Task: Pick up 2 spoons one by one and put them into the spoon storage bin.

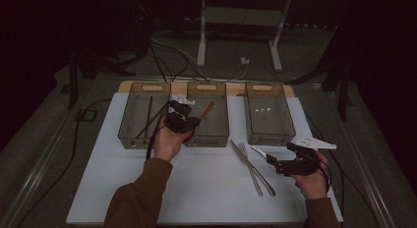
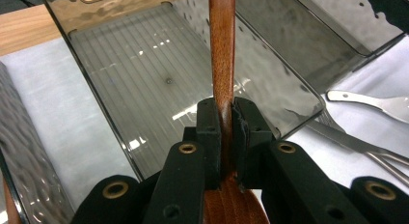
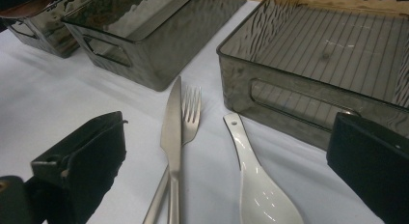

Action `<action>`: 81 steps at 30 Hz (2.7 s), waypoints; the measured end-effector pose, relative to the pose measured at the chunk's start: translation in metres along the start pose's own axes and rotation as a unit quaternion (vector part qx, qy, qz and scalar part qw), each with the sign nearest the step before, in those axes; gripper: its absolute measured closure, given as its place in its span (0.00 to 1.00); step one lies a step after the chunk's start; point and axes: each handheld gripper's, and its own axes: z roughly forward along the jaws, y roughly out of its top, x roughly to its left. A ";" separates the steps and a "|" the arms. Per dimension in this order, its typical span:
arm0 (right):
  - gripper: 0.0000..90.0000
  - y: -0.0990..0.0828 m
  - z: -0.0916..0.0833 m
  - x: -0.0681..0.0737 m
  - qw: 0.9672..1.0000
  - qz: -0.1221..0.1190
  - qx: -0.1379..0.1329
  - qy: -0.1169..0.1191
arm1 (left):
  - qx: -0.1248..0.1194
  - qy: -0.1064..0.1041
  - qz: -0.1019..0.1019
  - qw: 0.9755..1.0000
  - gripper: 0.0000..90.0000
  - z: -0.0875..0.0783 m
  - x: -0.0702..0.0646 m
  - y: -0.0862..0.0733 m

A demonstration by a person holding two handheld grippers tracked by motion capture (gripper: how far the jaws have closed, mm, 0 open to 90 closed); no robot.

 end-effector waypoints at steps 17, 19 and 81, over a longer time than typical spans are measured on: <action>0.00 0.000 0.000 0.001 1.000 -0.001 -0.001 0.001 | -0.013 0.012 -0.024 1.000 0.93 0.003 0.007 0.006; 0.00 0.000 0.000 0.001 1.000 0.000 0.000 0.000 | -0.014 0.014 -0.027 0.999 0.93 0.004 0.008 0.007; 0.00 -0.001 0.001 -0.002 1.000 0.005 0.005 0.005 | -0.058 0.045 -0.100 0.992 0.18 0.019 0.028 0.015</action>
